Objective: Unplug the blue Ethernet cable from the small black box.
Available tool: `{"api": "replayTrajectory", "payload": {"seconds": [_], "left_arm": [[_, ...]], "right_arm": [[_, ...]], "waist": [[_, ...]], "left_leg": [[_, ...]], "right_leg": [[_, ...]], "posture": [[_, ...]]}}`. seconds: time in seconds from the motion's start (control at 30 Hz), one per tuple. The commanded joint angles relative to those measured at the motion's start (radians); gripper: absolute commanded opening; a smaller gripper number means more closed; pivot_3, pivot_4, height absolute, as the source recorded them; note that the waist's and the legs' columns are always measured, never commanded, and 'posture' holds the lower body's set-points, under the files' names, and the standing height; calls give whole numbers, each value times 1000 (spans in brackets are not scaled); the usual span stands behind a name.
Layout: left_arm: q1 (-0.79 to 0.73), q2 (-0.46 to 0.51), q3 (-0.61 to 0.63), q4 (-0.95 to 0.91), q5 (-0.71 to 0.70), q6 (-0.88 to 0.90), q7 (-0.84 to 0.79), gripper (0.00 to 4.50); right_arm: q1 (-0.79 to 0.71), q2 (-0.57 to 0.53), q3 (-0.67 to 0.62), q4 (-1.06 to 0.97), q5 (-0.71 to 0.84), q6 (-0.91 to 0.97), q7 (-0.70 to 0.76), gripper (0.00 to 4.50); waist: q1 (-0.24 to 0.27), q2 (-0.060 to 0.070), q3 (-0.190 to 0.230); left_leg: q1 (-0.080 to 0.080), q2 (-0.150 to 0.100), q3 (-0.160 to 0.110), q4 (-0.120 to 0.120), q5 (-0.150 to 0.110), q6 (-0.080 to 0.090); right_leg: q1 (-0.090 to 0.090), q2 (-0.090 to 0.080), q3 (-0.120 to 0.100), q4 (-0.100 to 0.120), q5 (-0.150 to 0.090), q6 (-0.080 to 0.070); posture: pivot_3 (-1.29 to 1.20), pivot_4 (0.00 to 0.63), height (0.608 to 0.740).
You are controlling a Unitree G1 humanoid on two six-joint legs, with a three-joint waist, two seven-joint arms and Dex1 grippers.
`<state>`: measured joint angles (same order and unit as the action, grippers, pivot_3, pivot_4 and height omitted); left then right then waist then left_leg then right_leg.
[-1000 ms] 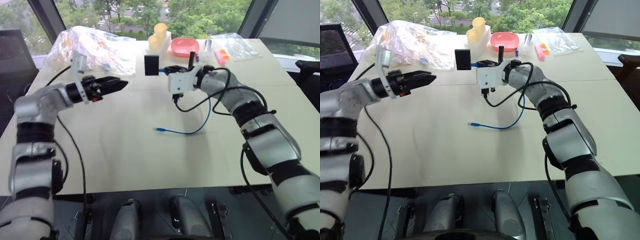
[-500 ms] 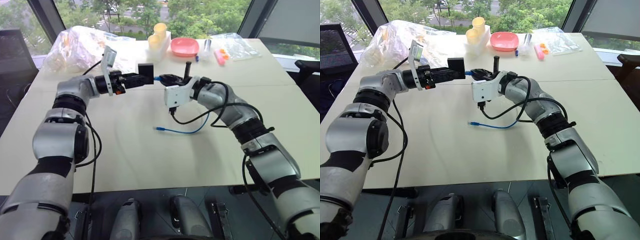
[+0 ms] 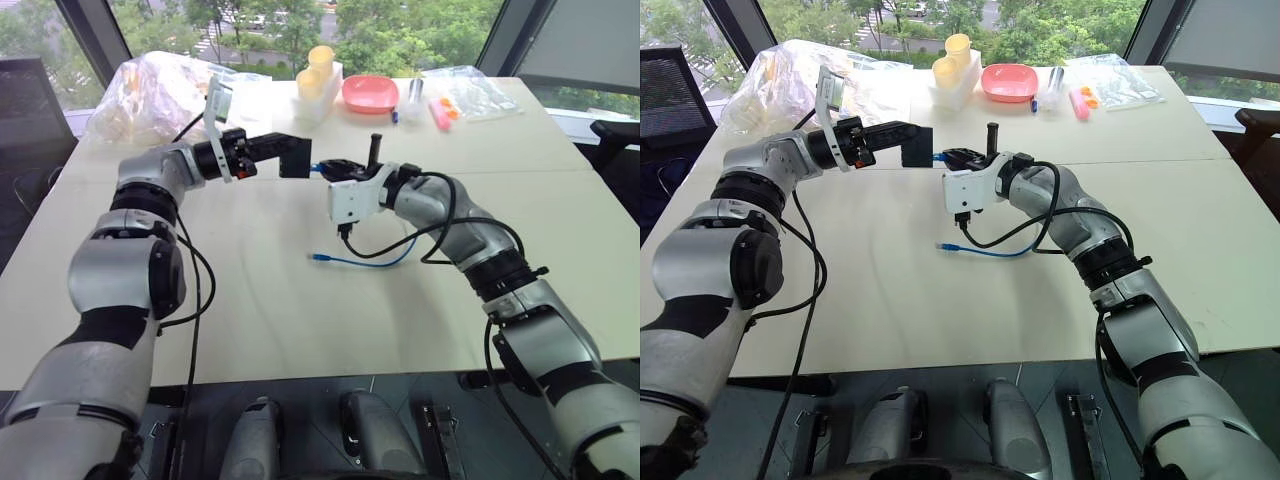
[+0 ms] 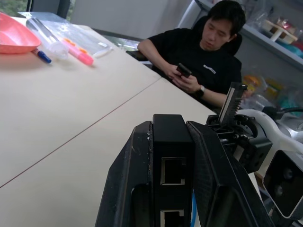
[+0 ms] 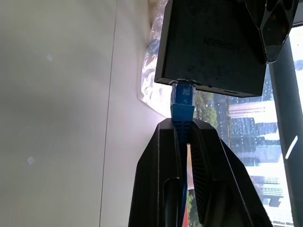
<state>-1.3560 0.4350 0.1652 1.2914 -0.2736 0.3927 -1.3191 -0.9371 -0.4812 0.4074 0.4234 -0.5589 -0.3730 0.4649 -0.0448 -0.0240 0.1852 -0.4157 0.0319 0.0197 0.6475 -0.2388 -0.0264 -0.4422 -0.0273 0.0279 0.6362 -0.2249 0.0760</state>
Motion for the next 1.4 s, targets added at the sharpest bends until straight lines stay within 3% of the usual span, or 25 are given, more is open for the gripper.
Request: {"api": "replayTrajectory", "payload": {"seconds": [0.03, 0.17, 0.23, 0.33, 0.4, 0.47, 0.53, 0.7, 0.93, 1.4], "left_arm": [[-9, 13, 0, -17, 25, -18, -5, 487], [-7, 17, 20, -16, 30, -17, 4, 487], [-9, 30, 41, -18, 14, 9, -7, 487], [-6, 63, 51, -32, -5, 77, -114, 487], [22, 74, 4, -72, 24, 51, -221, 487], [42, 76, -13, -135, -8, 76, -284, 487], [60, 78, -21, -209, -70, 124, -295, 487], [87, 90, -11, -365, -193, 226, -295, 487], [107, 133, -37, -446, -256, 275, -295, 487], [157, 148, -26, -435, -244, 285, -295, 487]], "right_arm": [[-17, -1, -50, -82, 57, 13, 27, 1621], [-1, -23, -59, -121, 46, 60, 50, 3678], [93, -24, -141, -236, 176, 208, 130, 4484], [284, 85, -352, -562, 617, 750, 247, 4484], [353, 152, -503, -750, 1001, 1142, 250, 4484], [412, 197, -616, -844, 1289, 1364, 222, 4484], [440, 233, -656, -871, 1392, 1454, 163, 4484], [405, 381, -649, -836, 1487, 1495, -12, 4484], [307, 520, -612, -683, 1444, 1398, -175, 4484], [272, 522, -560, -620, 1397, 1257, -200, 4484]], "waist": [[0, 0, 0], [2, 0, 0], [4, 0, 0], [9, -2, -1], [7, -1, -1], [8, -1, 0], [7, -1, -1], [0, -1, 0], [-1, -1, 0], [-1, -2, 0]], "left_leg": [[0, 0, 0, 0, 0, 0], [0, 0, 0, 0, 0, 0], [0, 0, 0, 0, 0, 0], [-1, 0, -2, 0, 0, 0], [-3, 1, -2, 0, 0, 1], [-3, 1, -2, 1, 0, 0], [-1, 1, -2, 2, 0, 0], [6, 1, -2, 3, 1, 2], [7, 1, -1, 3, 1, 3], [4, 0, -2, 2, 1, 3]], "right_leg": [[0, 0, 0, 0, 0, 0], [0, 0, 0, 0, 0, 0], [0, 0, 0, 0, 0, 0], [1, 0, -2, 0, 0, 0], [-1, 0, -2, 3, 0, 0], [-1, -2, -2, 6, 0, 0], [-1, -2, -2, 8, 0, 0], [3, 0, 0, 10, 0, -2], [2, 1, 1, 12, 0, -2], [0, 0, 1, 11, 0, -1]], "posture": [[0, 150, 740], [0, 150, 740], [0, 150, 740], [0, 150, 740], [0, 150, 740], [0, 150, 740], [0, 150, 740], [0, 150, 740], [0, 150, 740], [0, 150, 740]]}}
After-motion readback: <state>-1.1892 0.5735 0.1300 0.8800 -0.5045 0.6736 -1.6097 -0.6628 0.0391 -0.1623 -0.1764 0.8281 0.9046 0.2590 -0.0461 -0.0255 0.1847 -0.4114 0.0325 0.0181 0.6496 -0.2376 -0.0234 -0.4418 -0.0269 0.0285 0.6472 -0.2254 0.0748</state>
